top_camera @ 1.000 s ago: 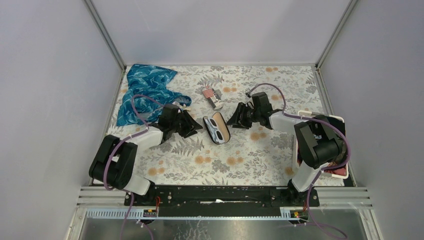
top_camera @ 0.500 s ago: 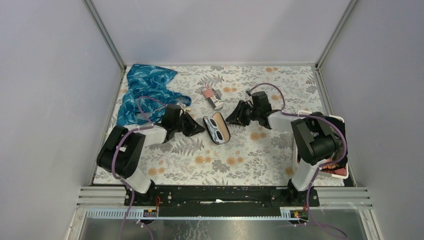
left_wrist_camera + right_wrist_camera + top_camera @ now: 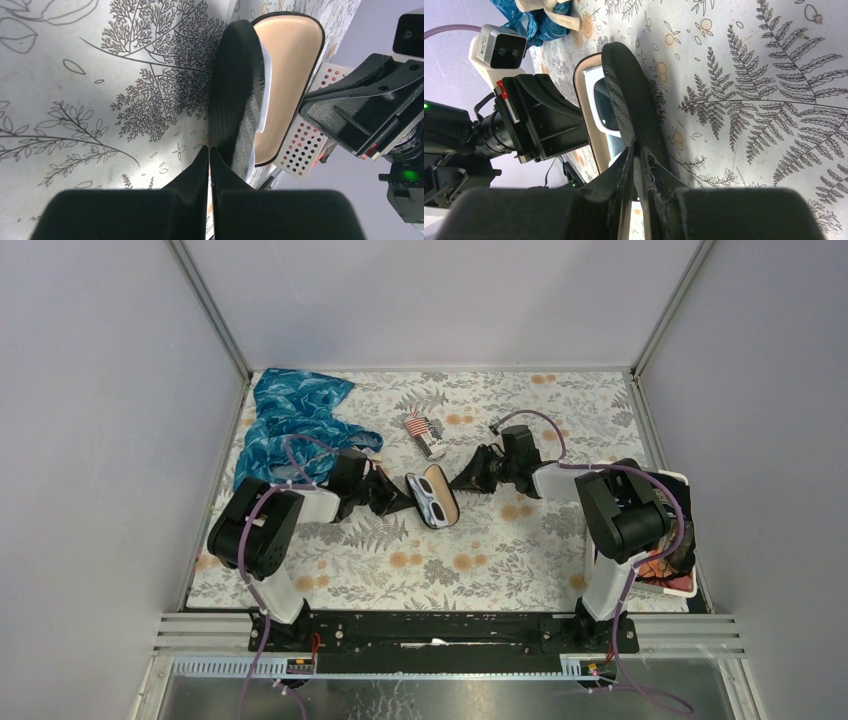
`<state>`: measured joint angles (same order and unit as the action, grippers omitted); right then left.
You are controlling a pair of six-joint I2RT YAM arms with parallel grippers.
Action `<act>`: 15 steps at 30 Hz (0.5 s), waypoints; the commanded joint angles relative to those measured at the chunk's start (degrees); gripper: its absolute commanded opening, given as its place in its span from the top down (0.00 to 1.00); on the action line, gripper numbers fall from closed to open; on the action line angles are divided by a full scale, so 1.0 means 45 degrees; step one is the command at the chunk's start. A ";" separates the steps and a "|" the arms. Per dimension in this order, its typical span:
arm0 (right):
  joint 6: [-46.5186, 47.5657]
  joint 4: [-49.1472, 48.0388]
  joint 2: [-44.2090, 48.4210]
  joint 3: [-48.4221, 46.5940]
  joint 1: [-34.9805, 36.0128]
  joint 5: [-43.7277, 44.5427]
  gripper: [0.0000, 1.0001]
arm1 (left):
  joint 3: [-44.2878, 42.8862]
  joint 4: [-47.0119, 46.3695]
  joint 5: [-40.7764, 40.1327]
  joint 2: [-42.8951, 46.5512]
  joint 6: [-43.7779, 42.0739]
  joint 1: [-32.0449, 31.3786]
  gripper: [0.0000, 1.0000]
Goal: Organize the sunglasses
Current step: Close the sunglasses case at the center of the board.
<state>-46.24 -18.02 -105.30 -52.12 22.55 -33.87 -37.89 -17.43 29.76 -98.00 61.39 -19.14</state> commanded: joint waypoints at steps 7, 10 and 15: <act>-0.0134 -0.0356 -0.0192 -0.0513 0.0501 -0.0426 0.85 | -0.1042 -0.0873 0.0533 -0.0775 0.0182 -0.0585 0.97; -0.0141 -0.0288 -0.0284 -0.0663 0.0883 -0.0344 0.86 | -0.1333 -0.0873 0.0564 -0.1041 0.0225 -0.0834 0.97; -0.0145 -0.0196 -0.0365 -0.0890 0.1464 -0.0177 0.86 | -0.1722 -0.0855 0.0669 -0.1501 0.0265 -0.1160 0.99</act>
<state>-46.35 -18.76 -105.93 -54.19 24.45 -32.05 -41.93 -16.43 30.63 -103.90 61.45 -22.37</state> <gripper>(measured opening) 0.148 0.021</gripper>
